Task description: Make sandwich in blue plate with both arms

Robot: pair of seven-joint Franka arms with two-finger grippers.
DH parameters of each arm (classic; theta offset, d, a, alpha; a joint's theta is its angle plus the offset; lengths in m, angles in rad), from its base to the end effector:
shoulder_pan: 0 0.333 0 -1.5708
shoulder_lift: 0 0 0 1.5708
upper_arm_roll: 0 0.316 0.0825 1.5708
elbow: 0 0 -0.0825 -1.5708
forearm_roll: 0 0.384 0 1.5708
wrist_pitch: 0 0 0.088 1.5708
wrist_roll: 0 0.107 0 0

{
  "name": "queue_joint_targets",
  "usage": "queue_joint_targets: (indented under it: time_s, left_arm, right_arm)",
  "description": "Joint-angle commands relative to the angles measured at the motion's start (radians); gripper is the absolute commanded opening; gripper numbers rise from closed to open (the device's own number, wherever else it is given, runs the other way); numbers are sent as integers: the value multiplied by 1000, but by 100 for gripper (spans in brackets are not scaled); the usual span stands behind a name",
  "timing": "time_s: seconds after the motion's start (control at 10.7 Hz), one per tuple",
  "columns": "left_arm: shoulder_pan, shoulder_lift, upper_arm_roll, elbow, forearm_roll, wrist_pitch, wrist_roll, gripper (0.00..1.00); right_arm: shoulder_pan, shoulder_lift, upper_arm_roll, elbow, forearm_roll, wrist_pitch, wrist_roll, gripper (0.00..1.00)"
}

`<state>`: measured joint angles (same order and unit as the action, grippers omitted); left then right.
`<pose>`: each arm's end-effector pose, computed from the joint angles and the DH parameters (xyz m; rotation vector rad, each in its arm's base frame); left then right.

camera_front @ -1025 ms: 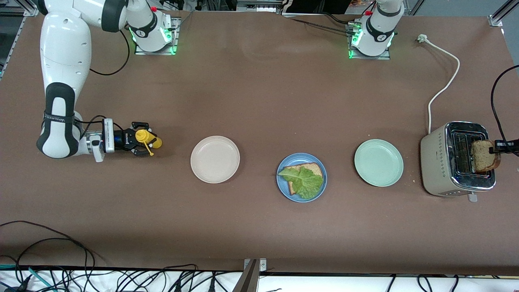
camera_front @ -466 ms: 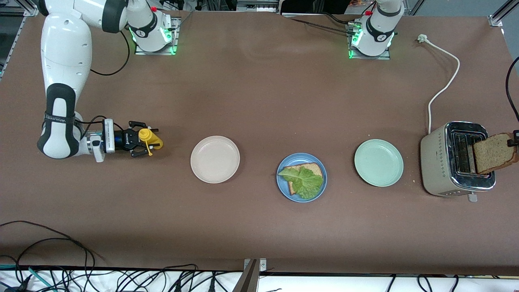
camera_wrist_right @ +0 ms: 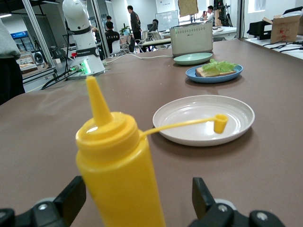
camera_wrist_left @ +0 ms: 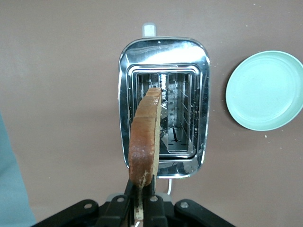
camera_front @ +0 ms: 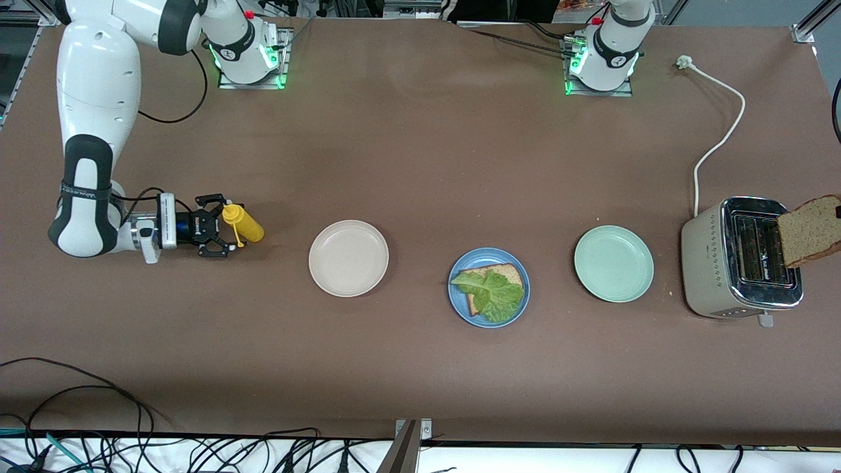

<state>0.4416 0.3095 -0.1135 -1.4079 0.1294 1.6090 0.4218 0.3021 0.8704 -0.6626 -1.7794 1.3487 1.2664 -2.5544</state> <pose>0.6006 0.2290 0.5200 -3.0821 0.1574 0.2063 0.5691 -0.0543 0.1402 -1.3730 -1.4385 -0.7994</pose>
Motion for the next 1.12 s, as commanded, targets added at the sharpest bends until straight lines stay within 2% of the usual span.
queue_joint_targets:
  time_s: [0.0,0.19,0.37,0.75,1.02]
  left_arm:
    - [-1,-65,-38,0,36,-43,5,0]
    - [-1,-64,-77,0,36,-43,-3,0]
    - [-20,-63,-78,-2,36,-43,-34,0]
    - [-104,-55,-72,-2,27,-43,-83,0]
    - [-139,-49,-69,-14,-25,-43,-125,0]
  right_arm:
    - [-63,13,8,61,-72,-24,19,100]
    - [-92,9,6,122,-135,-25,122,99]
    - [-95,-2,-20,191,-204,-93,282,100]
    - [-86,-20,-93,374,-214,-263,615,100]
    - [-69,-74,-140,524,-212,-377,1034,99]
